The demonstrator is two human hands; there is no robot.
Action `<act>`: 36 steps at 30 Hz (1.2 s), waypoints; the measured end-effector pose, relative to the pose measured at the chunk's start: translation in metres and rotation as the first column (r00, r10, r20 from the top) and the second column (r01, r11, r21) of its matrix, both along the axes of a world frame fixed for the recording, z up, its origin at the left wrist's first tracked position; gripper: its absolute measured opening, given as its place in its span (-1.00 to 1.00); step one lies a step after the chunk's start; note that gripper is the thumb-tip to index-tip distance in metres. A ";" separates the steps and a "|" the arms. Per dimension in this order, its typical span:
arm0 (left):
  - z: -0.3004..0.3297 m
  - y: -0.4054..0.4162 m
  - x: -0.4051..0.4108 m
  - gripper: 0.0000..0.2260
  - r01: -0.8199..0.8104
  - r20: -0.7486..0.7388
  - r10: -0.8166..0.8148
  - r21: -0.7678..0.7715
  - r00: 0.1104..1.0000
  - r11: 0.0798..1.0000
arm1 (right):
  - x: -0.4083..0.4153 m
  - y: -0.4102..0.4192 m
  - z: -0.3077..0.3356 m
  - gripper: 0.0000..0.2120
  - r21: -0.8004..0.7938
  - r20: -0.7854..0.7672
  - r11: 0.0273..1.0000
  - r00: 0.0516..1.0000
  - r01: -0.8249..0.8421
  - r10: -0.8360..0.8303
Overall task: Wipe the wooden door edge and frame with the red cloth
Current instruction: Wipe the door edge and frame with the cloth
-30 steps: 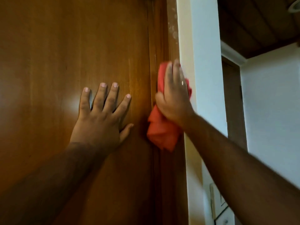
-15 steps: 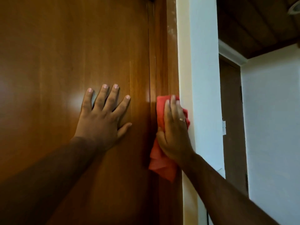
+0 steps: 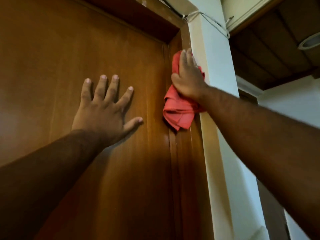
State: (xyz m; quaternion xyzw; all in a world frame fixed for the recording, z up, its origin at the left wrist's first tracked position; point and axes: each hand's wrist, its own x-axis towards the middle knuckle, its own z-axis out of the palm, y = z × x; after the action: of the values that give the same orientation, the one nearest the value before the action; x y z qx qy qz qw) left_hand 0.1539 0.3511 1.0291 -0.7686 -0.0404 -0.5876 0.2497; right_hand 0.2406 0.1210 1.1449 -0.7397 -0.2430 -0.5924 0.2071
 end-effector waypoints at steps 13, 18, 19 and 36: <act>0.001 0.001 -0.007 -0.13 0.017 -0.047 -0.017 0.001 0.999 1.000 | 0.005 0.008 -0.063 -0.35 0.140 0.184 0.986 0.977 0.085 -0.110; 0.001 0.000 -0.002 -0.12 -0.003 -0.031 0.002 -0.005 1.000 1.000 | 0.007 0.009 -0.054 -0.15 0.093 0.095 0.991 0.990 0.099 -0.108; 0.001 0.000 -0.002 -0.12 0.005 -0.028 -0.005 -0.005 1.000 1.000 | 0.006 0.009 -0.037 -0.15 0.095 0.088 0.993 0.993 0.074 -0.082; -0.001 -0.003 -0.005 -0.13 -0.008 -0.044 0.005 -0.052 0.999 0.999 | -0.062 0.092 0.099 -0.29 -0.081 0.183 0.955 0.937 -0.286 0.296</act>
State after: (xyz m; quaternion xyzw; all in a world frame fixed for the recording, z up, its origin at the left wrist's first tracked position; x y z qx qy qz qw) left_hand 0.1488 0.3483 1.0281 -0.7875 -0.0527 -0.5684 0.2323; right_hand 0.1782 0.2135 1.2442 -0.6398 -0.3842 -0.6175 0.2484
